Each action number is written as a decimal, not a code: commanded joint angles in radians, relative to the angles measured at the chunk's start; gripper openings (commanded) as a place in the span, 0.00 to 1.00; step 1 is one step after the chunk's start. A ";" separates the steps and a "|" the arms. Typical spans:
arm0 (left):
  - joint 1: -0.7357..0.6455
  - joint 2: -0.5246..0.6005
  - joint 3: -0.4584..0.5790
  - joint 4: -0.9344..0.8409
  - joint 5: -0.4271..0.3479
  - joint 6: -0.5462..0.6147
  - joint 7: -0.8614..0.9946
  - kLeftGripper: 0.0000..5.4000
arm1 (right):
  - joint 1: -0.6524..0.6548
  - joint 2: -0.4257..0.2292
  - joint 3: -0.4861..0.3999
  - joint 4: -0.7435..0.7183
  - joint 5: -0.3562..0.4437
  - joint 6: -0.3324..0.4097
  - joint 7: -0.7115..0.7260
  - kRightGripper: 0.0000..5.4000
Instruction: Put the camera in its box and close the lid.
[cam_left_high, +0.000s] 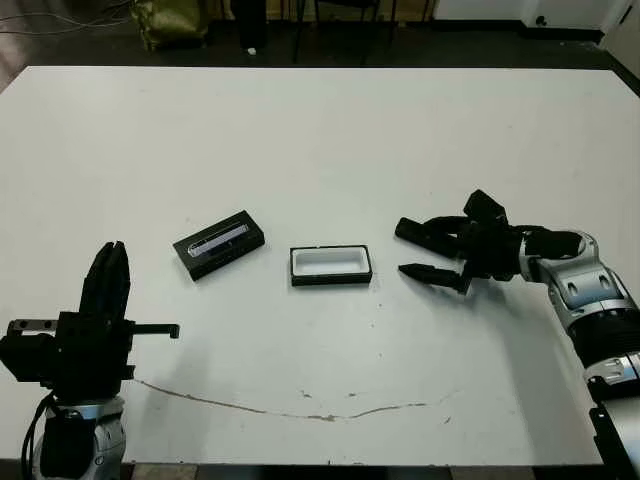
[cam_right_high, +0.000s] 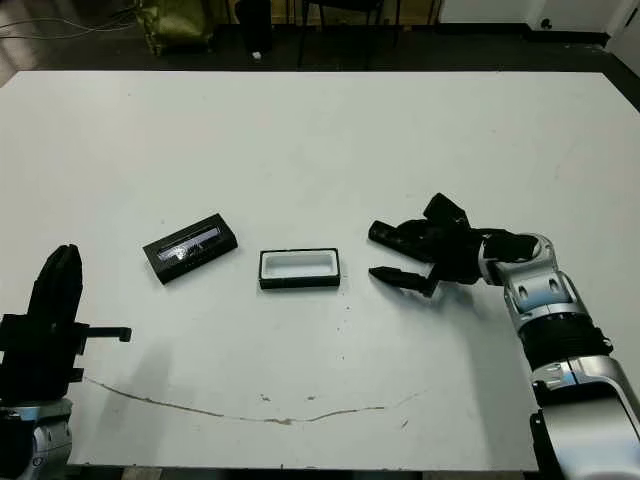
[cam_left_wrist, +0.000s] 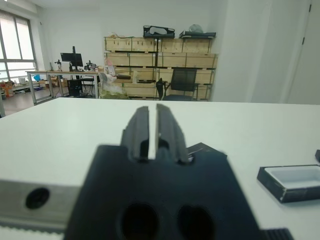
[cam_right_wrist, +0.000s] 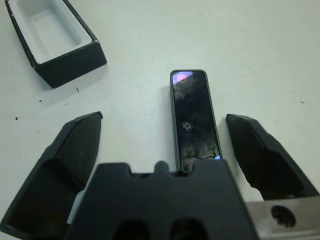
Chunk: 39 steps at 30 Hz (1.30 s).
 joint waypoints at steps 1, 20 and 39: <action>0.008 0.004 -0.002 0.014 0.005 0.011 0.001 0.00 | 0.078 0.001 0.051 0.060 -0.053 0.067 0.024 1.00; 0.016 0.005 0.001 0.007 0.016 0.012 0.006 0.00 | 0.069 -0.001 0.035 0.100 -0.057 0.041 0.007 1.00; 0.016 0.006 0.007 0.003 0.011 0.023 0.009 0.00 | 0.107 -0.001 0.028 0.062 -0.092 -0.018 -0.143 0.67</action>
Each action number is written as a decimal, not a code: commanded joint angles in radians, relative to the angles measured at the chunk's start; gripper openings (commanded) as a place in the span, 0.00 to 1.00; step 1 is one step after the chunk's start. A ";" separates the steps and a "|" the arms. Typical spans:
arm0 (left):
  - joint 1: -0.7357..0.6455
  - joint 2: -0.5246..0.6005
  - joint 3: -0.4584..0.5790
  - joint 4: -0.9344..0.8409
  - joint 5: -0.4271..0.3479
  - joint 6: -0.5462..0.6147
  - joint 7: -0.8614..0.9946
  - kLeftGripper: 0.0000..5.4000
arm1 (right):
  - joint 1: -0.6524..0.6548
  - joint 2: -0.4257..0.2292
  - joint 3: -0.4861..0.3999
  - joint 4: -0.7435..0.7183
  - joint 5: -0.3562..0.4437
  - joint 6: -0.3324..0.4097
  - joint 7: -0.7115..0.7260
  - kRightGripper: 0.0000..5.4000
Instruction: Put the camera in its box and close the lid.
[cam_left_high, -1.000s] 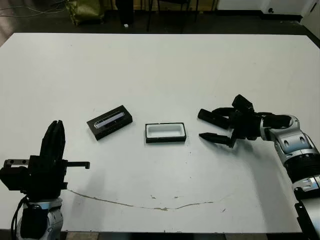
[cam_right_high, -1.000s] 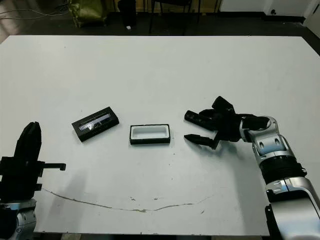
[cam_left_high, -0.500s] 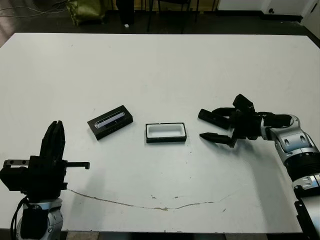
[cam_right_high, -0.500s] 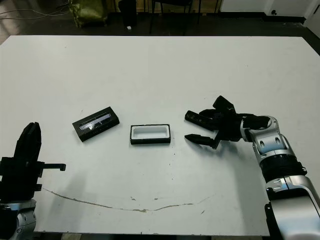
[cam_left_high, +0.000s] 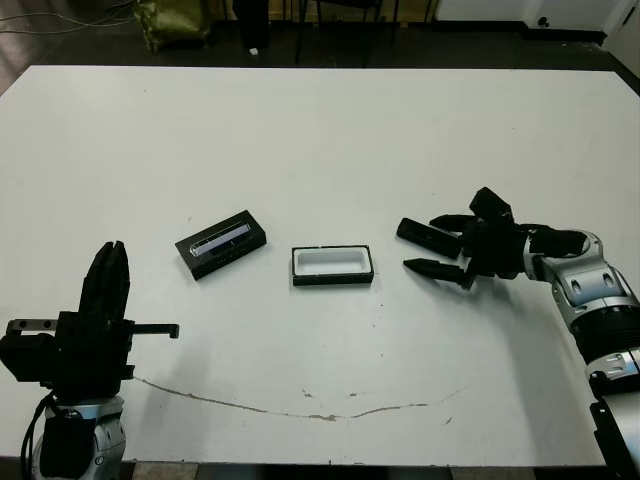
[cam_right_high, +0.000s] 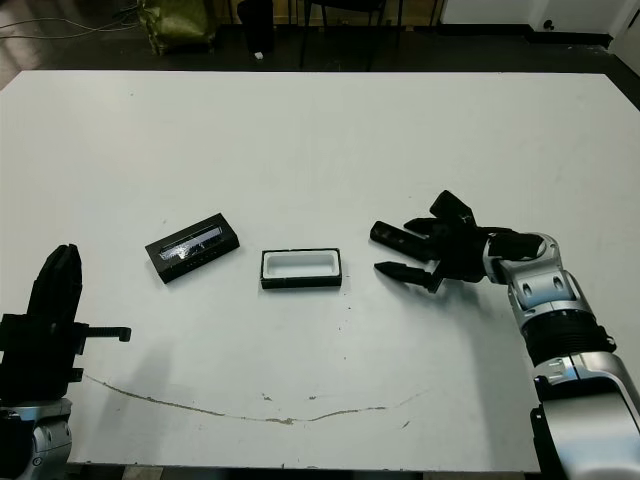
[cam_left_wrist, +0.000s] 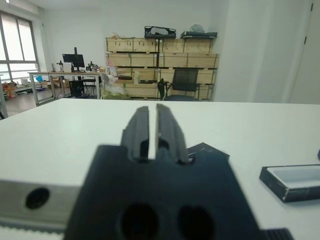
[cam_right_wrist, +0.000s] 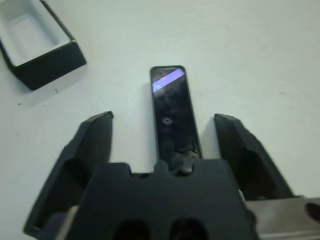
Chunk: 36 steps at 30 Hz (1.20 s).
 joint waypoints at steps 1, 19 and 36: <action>0.015 0.005 0.004 0.002 0.007 0.025 0.010 0.00 | 0.108 0.002 0.051 0.018 -0.091 0.008 -0.059 0.64; 0.015 0.007 0.004 0.013 0.009 0.007 0.004 0.00 | 0.116 0.009 0.063 0.039 -0.081 -0.084 -0.059 0.62; 0.014 0.012 0.007 0.019 0.001 0.002 -0.003 0.00 | 0.113 0.015 0.040 0.050 -0.031 -0.053 0.006 0.62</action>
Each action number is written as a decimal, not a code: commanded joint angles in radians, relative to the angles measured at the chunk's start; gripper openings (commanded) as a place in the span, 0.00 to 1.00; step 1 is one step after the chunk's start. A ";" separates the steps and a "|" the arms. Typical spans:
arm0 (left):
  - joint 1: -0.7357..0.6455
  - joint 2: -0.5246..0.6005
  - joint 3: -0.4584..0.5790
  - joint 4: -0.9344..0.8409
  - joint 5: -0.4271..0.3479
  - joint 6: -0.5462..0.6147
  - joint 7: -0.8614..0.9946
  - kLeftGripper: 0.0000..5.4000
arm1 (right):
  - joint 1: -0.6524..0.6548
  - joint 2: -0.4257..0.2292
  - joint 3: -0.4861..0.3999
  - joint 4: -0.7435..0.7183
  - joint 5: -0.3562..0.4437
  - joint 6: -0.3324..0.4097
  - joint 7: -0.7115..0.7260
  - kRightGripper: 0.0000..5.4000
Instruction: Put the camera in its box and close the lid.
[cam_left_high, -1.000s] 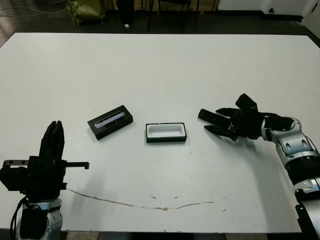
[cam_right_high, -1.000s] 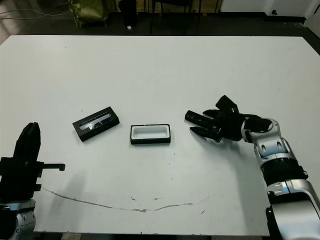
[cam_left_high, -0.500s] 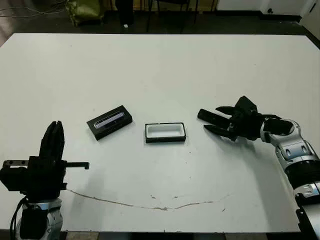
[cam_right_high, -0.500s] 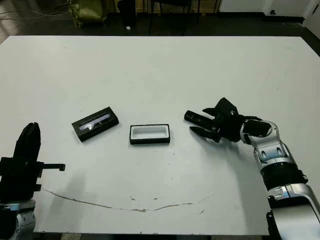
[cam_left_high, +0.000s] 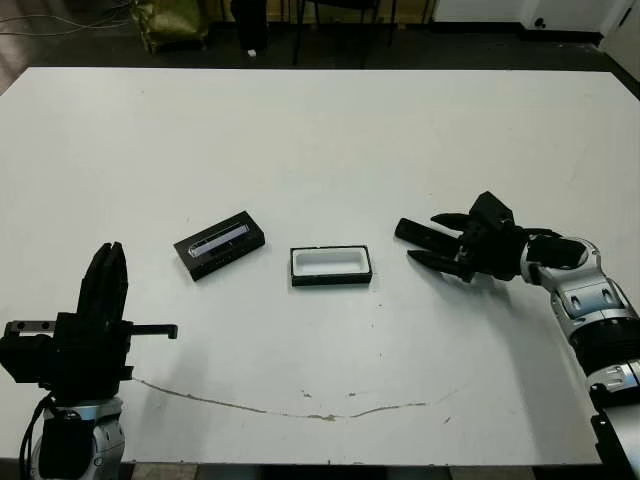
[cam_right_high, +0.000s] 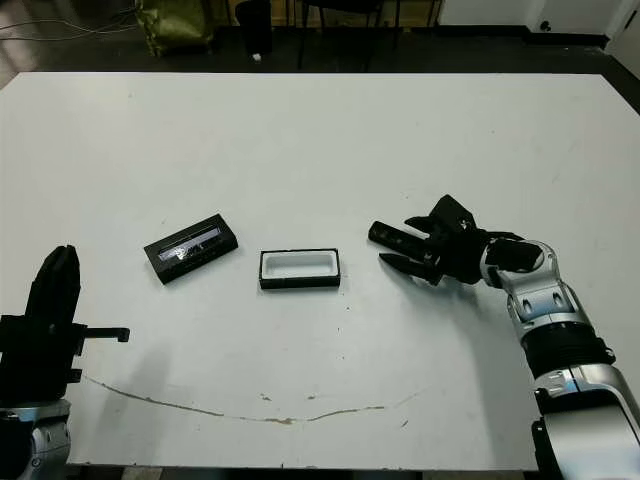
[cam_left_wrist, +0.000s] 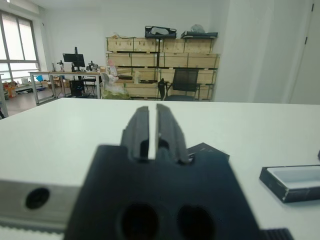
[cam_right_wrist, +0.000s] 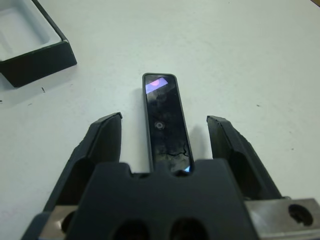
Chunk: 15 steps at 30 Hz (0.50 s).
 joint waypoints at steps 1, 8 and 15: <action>0.011 0.010 0.004 0.017 0.004 0.005 -0.003 0.00 | 0.082 0.016 0.029 0.059 -0.027 0.071 0.051 0.62; 0.014 0.006 0.003 0.005 0.006 0.017 0.003 0.00 | 0.075 0.039 -0.029 0.100 0.061 0.152 0.115 0.62; 0.018 0.006 0.005 -0.001 0.006 0.017 0.005 0.00 | 0.089 0.042 -0.074 0.109 0.093 0.141 0.149 0.44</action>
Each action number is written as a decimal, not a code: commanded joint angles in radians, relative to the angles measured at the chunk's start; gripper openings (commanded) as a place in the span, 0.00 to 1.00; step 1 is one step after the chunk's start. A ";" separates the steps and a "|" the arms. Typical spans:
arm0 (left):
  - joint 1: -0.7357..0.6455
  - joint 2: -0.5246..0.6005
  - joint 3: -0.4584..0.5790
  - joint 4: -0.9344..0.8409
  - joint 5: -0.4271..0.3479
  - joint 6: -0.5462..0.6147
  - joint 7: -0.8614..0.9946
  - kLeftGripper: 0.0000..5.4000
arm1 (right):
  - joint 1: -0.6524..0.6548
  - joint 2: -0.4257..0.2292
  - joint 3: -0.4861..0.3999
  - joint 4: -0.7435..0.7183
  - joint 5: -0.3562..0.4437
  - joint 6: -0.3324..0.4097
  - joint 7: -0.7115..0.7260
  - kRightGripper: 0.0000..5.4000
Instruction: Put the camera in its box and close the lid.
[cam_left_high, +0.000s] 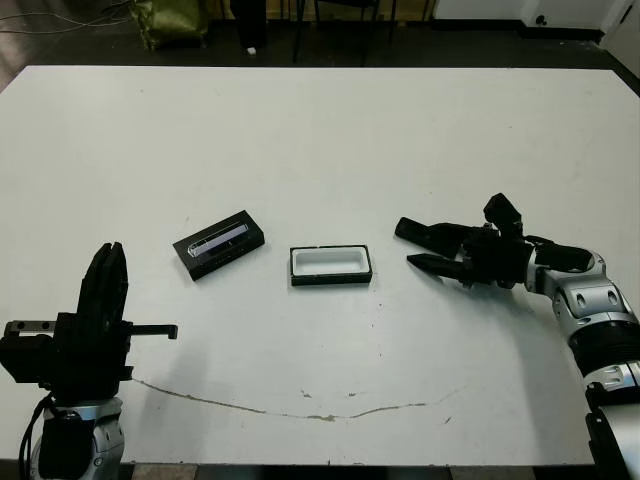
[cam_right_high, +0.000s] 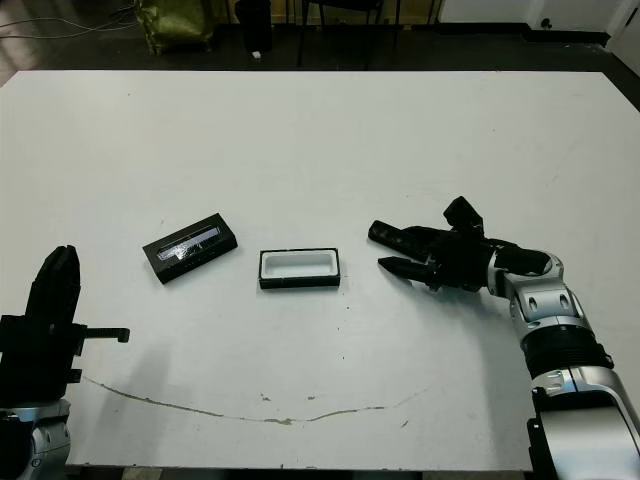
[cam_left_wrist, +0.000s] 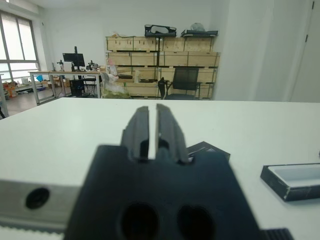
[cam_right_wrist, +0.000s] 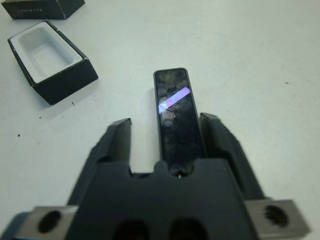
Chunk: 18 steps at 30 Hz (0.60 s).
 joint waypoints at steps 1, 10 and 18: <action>0.017 0.006 0.004 0.001 0.002 0.018 0.004 0.00 | 0.074 0.015 0.010 0.065 -0.016 0.049 0.035 0.39; 0.019 0.009 0.005 0.000 -0.002 0.019 0.000 0.00 | 0.083 0.013 0.006 0.050 -0.038 0.022 0.016 0.13; 0.020 0.007 0.005 0.001 0.007 0.015 0.004 0.00 | 0.079 0.018 0.001 0.075 -0.032 -0.005 0.026 0.13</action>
